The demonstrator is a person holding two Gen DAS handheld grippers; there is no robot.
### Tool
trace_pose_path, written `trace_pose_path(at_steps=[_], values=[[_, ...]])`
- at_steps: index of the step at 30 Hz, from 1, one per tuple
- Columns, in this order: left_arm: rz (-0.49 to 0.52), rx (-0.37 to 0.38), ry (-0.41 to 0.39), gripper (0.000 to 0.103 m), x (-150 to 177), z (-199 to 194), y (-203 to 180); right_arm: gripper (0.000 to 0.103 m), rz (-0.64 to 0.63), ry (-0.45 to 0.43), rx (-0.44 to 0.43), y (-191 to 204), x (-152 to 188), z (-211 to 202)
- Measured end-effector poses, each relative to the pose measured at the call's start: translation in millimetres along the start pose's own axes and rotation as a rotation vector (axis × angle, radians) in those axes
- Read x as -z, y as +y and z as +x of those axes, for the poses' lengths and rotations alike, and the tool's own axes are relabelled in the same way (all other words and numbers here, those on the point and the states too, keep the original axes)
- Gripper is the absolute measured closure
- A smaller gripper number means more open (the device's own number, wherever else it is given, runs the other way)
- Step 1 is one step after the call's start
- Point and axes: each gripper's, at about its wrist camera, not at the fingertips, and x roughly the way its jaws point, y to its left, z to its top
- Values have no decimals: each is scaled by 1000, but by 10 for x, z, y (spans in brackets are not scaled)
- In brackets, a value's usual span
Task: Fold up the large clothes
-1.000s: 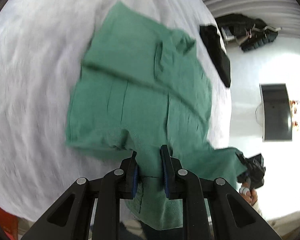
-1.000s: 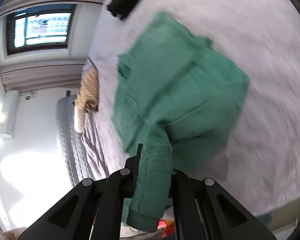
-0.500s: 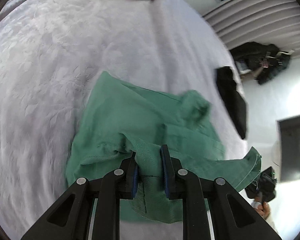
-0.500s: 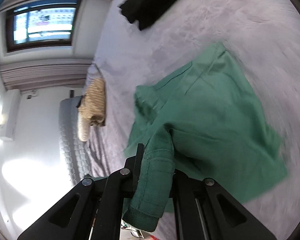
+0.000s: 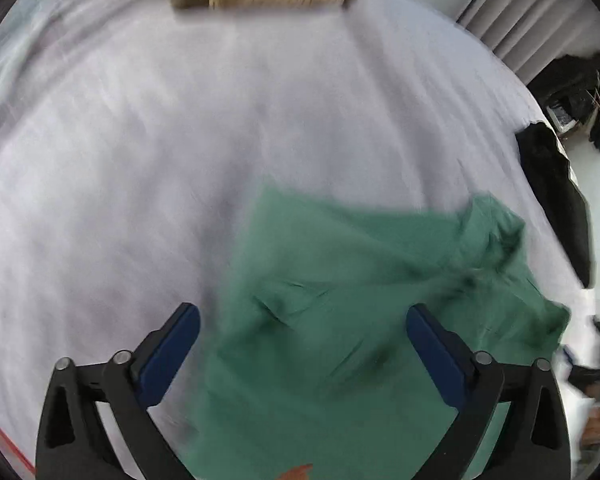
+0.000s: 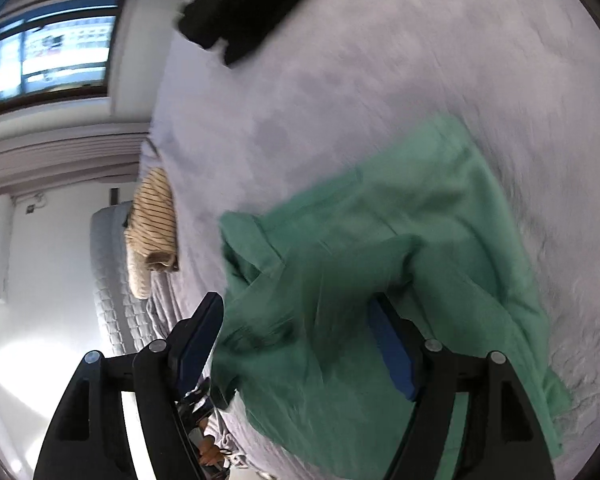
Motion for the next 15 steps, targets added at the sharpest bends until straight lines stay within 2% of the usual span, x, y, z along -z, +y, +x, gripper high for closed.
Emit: trace_pose_path(at_steps=[2,5,7,8,9,12,14,15], values=[[23,-19,-14,0,-55,-68,-17,25,-34,-8,24,58,-10,-68],[49,-38,-23,0,-72,-73,-53,27,-113,-11,103,150,40,-111],[63,-38,-2,0,-23,0,-85,44,-186,2,154,225,108,-67],[66,-39,16,0,11,70,-108,63,-223,23,191,249,139,-10],[72,-40,33,0,66,131,-126,73,-244,41,216,243,167,49],[93,-73,84,0,249,443,-210,74,-299,80,323,178,243,322],[119,-141,112,0,393,657,-217,74,-315,88,423,28,279,480],[127,-164,125,0,441,734,-204,79,-312,91,452,-54,279,519]])
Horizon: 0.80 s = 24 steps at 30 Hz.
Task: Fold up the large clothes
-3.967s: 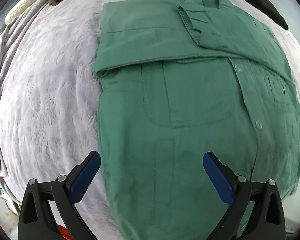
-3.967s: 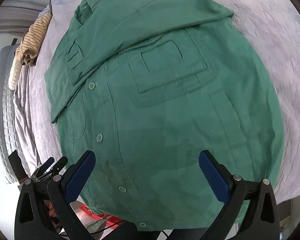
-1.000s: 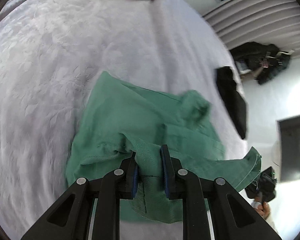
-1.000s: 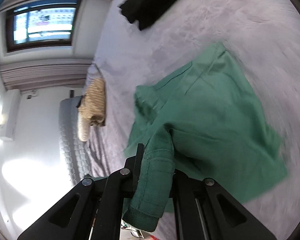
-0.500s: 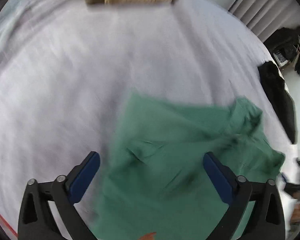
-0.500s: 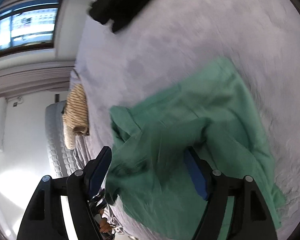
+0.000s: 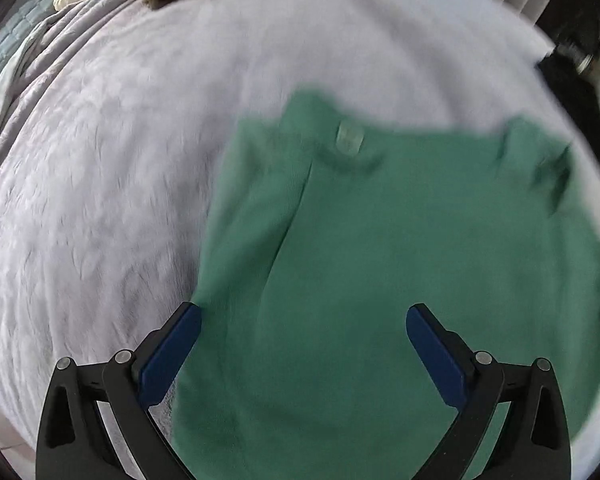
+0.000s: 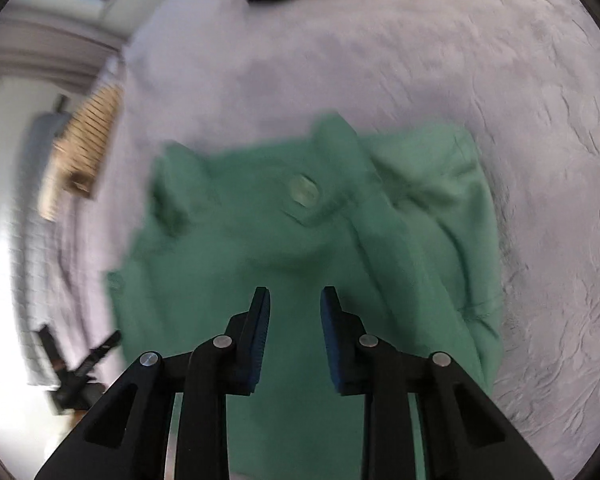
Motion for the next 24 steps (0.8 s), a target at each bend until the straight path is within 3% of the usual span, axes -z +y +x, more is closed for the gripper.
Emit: trace_pose_path(at_steps=[1,2,3,7,10,12,13,16,20,23,24], values=[[8,-18,12,0,41,76,13,82,5,3,15,-63,14,57],[9,-27,14,0,71,103,45,96,12,-3,20,-131,25,74],[5,-26,15,0,85,92,83,103,28,-17,23,-209,32,60],[-5,-31,-2,0,120,-131,354,102,120,-50,28,-462,42,-167],[-15,-20,-17,0,179,-342,612,86,142,-53,-12,-503,160,-380],[-27,10,-11,0,251,-437,776,33,128,-73,-64,-437,364,-540],[-32,31,-6,0,304,-470,851,26,117,-80,-106,-388,504,-609],[-22,96,23,8,468,-483,959,26,125,-14,-220,-294,916,-613],[22,164,67,13,719,-406,910,26,267,102,-318,-378,1553,-342],[43,202,101,13,869,-335,820,26,385,76,-299,-564,1831,-246],[44,208,108,18,885,-318,805,26,423,46,-297,-639,1875,-265]])
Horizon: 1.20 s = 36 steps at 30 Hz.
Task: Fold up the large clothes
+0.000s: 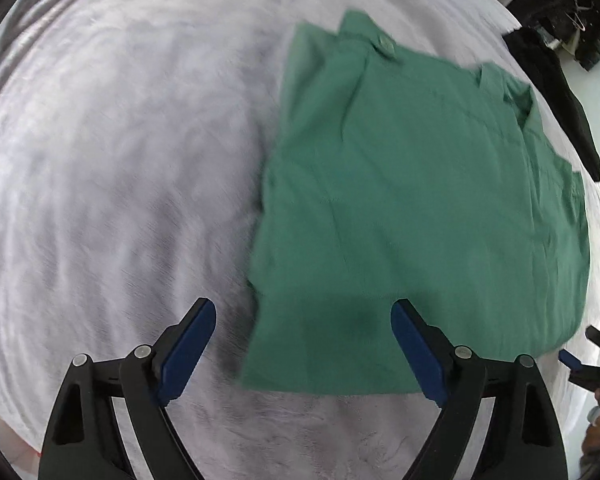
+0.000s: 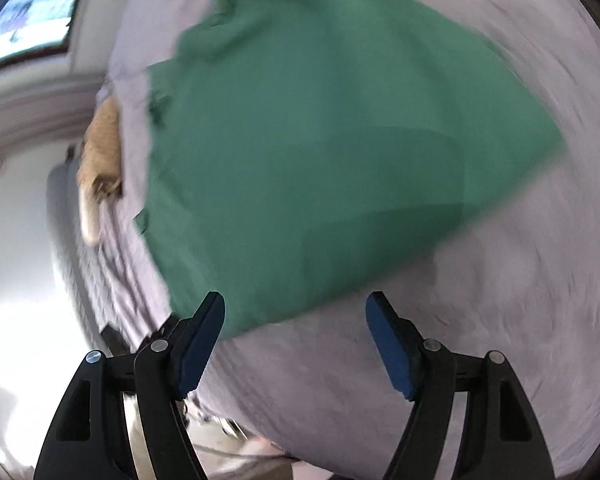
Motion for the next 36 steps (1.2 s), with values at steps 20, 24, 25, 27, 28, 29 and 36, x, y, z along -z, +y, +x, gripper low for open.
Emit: trace_pose_path(at_steps=[20,24,25,27,28,29,36], values=[[40,-3,56,98,683,85,235,98,46,-135,201,-566,-427,-333],[52,-24,49,98,747,-82,222,97,-19,-104,255,-452,-399,-486],[54,-22,36,98,770,-187,228,96,-31,-97,267,-413,-377,-530],[64,-34,7,98,755,-360,200,96,-68,-96,265,-302,-306,-653],[73,-42,-9,98,754,-439,189,96,-91,-106,257,-259,-279,-738],[84,-58,-31,98,738,-524,157,96,-119,-120,240,-196,-253,-817],[60,-37,-125,98,309,-701,0,96,-271,-178,224,339,-399,-842]])
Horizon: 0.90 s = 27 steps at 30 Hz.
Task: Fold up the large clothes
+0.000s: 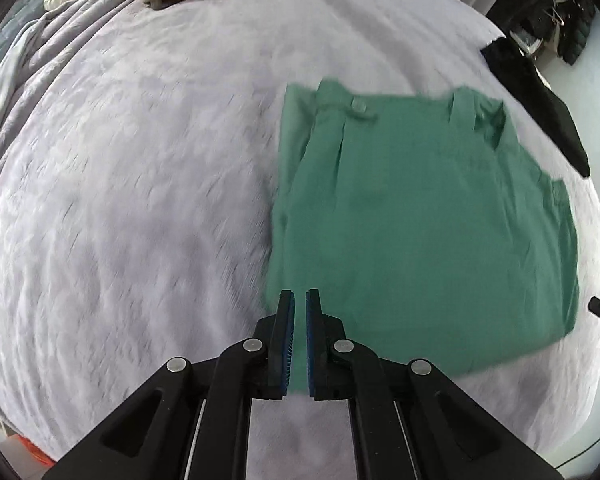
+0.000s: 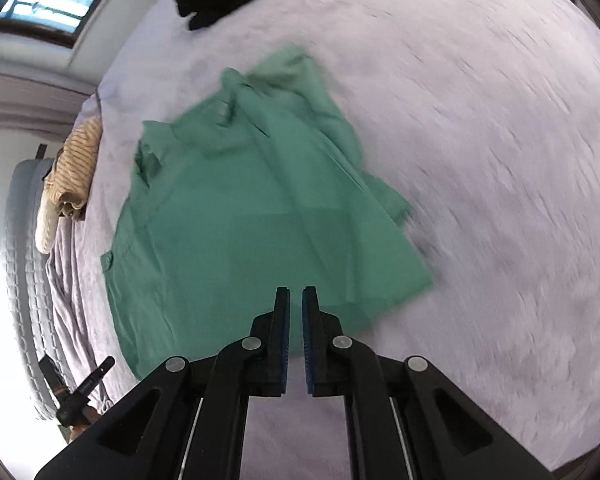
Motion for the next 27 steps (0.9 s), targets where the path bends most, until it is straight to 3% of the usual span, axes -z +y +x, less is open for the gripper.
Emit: trace_pose_path(at_steps=[4,6,9,13,17,24,27], values=[[12,-48,15,98,-360,359,-154,96,-40,14,65,295,-228,439],[11,-98,68,98,-352,640,-151,96,-54,49,134,275,-298,661],[6,-85,86,98,-261,825,-89,102,-64,96,197,85,-303,881],[70,-107,75,98,-199,696,-96,103,-106,85,190,-3,-270,833],[37,-225,105,98,-100,583,118,103,-132,87,236,-4,-198,713],[-40,-197,54,98,267,42,363,99,-163,70,283,140,183,417],[-57,-142,16,98,409,-165,294,99,-212,36,245,361,466,314]])
